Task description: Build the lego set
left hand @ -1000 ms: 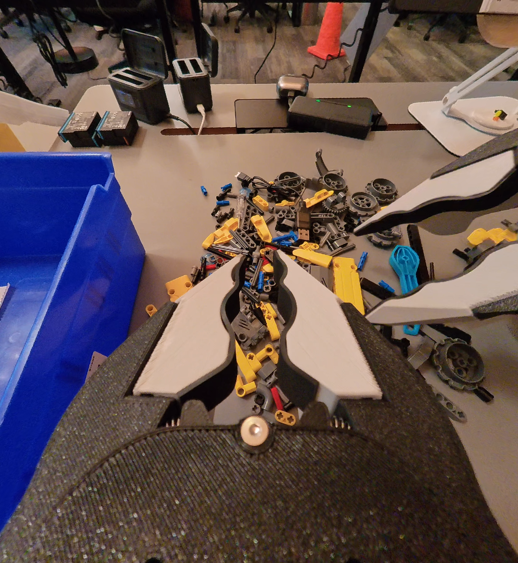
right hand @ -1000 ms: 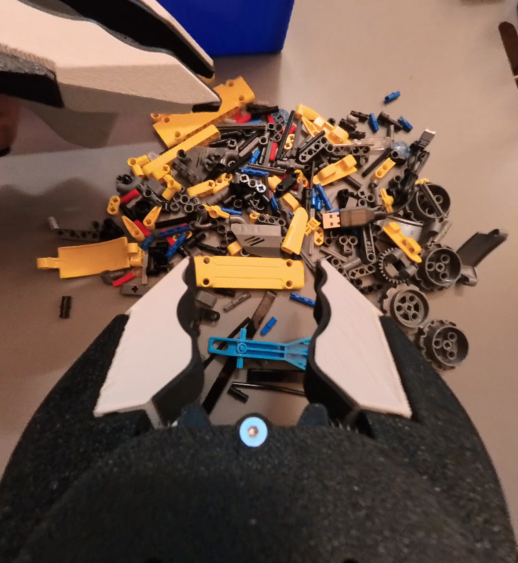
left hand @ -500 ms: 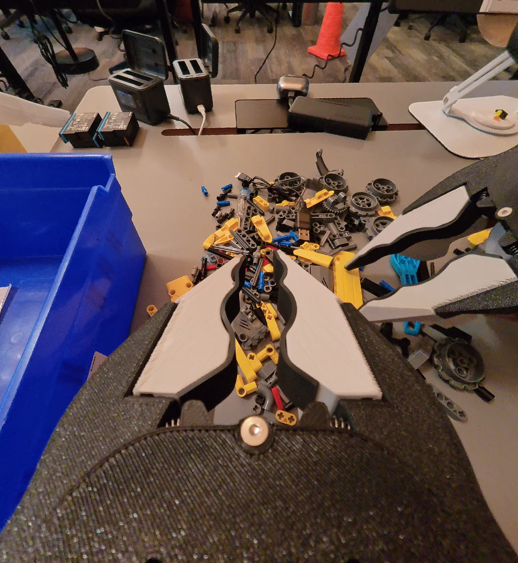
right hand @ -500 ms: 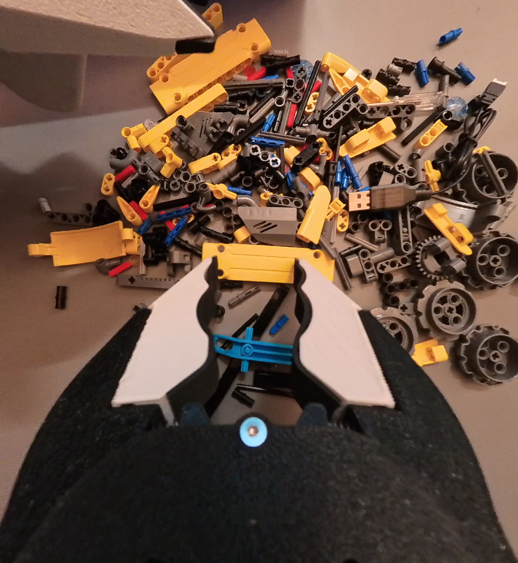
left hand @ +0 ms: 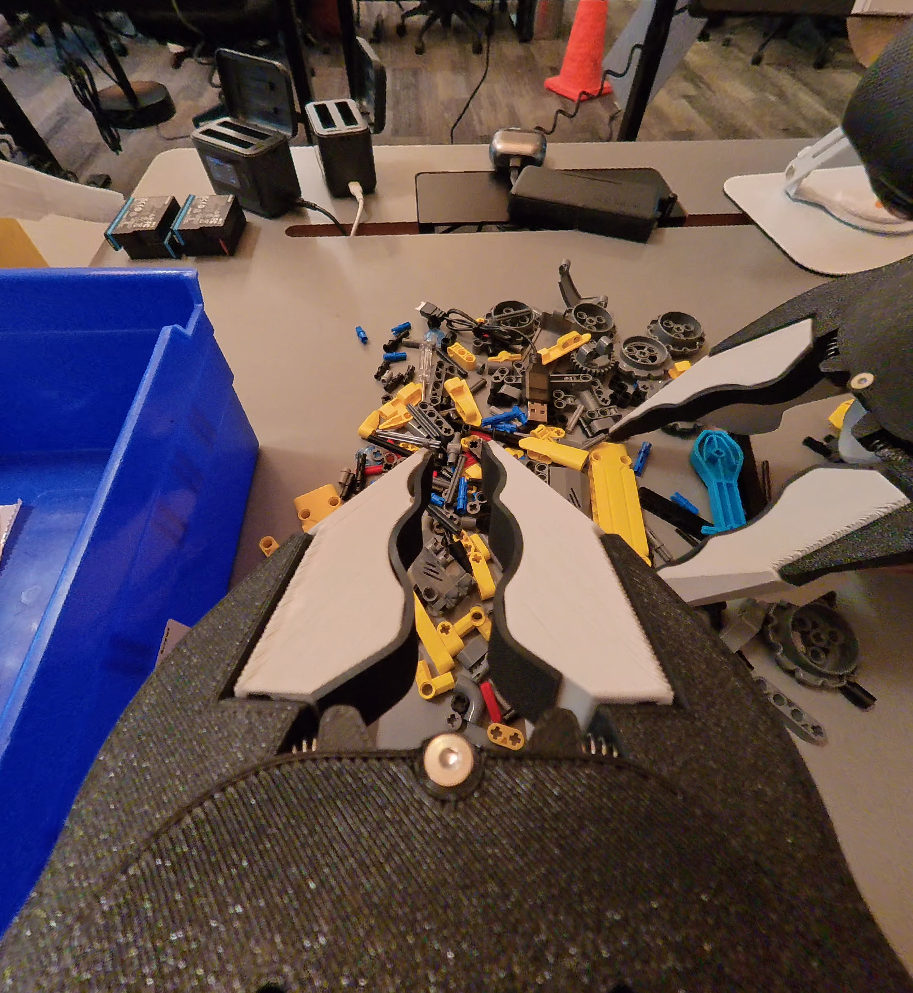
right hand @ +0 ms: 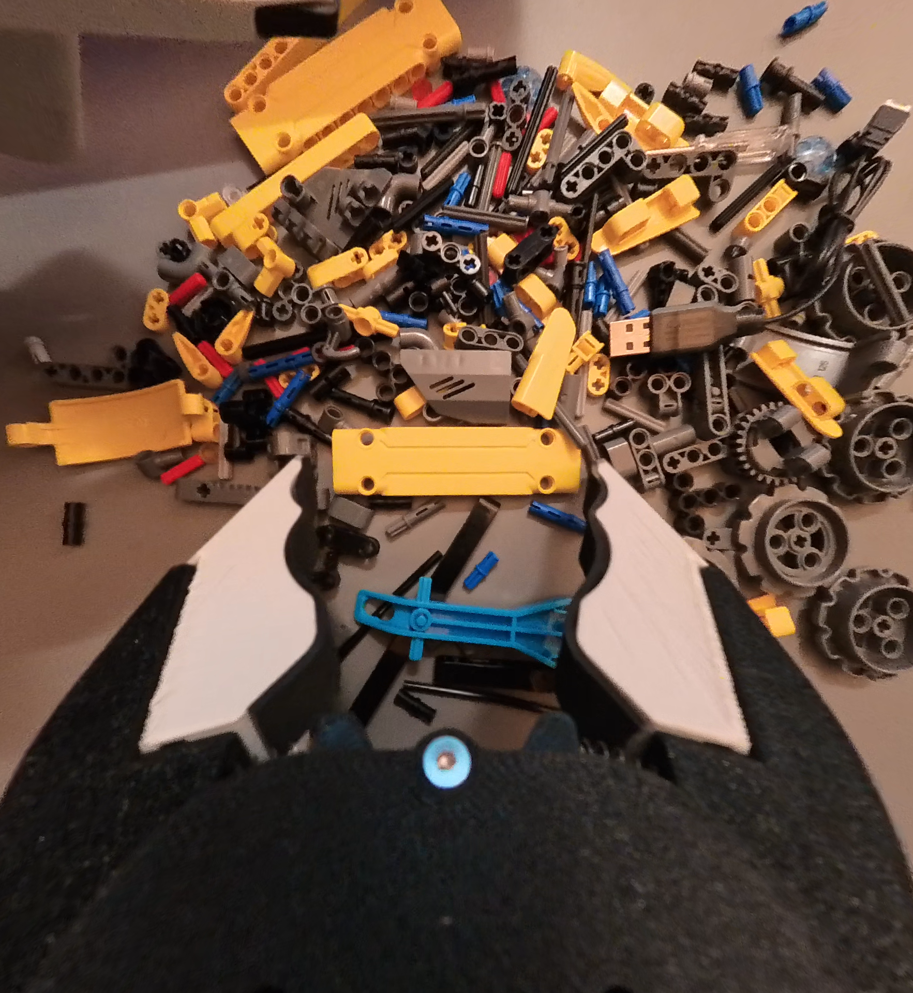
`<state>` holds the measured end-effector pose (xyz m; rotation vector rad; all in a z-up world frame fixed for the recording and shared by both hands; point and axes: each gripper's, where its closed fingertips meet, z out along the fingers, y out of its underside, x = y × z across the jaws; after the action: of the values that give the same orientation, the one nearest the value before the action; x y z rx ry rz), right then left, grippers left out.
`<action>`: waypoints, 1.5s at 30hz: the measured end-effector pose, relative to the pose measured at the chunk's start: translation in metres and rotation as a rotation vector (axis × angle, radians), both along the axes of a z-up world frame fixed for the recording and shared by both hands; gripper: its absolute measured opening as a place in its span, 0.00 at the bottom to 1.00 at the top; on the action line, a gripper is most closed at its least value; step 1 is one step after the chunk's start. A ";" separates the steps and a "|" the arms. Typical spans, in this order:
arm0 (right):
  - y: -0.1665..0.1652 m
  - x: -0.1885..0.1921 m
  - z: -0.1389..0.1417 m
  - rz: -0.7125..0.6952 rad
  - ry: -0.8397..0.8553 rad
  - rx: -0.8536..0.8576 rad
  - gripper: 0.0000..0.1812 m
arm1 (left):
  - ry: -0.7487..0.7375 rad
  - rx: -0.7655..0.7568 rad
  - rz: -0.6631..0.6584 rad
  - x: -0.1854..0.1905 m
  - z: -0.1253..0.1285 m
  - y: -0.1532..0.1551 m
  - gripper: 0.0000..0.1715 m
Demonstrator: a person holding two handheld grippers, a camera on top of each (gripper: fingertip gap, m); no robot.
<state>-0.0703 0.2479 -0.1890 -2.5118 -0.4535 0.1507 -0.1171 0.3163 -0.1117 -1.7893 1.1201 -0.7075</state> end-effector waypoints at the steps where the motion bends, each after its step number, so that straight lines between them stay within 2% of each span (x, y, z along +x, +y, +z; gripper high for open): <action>1: 0.000 0.000 -0.001 -0.003 0.003 -0.004 0.56 | 0.001 0.000 0.000 0.000 0.000 0.000 0.08; 3: 0.001 0.000 -0.001 -0.004 0.010 -0.001 0.56 | 0.004 0.002 0.002 0.000 0.000 0.000 0.08; 6: 0.000 0.000 -0.001 -0.009 0.039 -0.012 0.50 | 0.003 0.002 0.001 0.000 0.000 0.000 0.08; 11: -0.001 0.005 -0.001 -0.019 0.020 -0.003 0.50 | 0.006 0.003 0.003 0.000 -0.001 0.001 0.08; 16: -0.003 0.010 0.015 -0.034 0.019 0.048 0.50 | 0.010 0.004 0.005 -0.001 -0.001 0.001 0.08; 21: -0.007 0.045 0.046 -0.139 -0.020 0.141 0.50 | 0.012 0.005 0.007 -0.001 -0.001 0.002 0.09; 24: -0.015 0.074 0.055 -0.231 -0.078 0.163 0.50 | 0.015 0.006 0.007 -0.001 -0.002 0.002 0.08; 28: -0.032 0.097 0.052 -0.284 -0.193 0.129 0.50 | 0.022 0.007 0.007 -0.001 -0.003 0.002 0.09; 34: -0.069 0.097 0.039 -0.247 -0.307 -0.008 0.50 | 0.033 0.011 0.009 -0.001 -0.005 0.002 0.09; 39: -0.087 0.081 0.025 -0.185 -0.295 -0.088 0.50 | 0.039 0.013 0.009 -0.001 -0.006 0.002 0.08; 45: -0.080 0.083 0.018 -0.179 -0.235 -0.117 0.50 | 0.048 0.013 0.014 -0.002 -0.008 0.003 0.09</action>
<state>0.0128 0.1682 -0.1712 -2.6826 -0.3173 -0.1944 -0.1187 0.3195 -0.1199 -1.8098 1.1400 -0.6501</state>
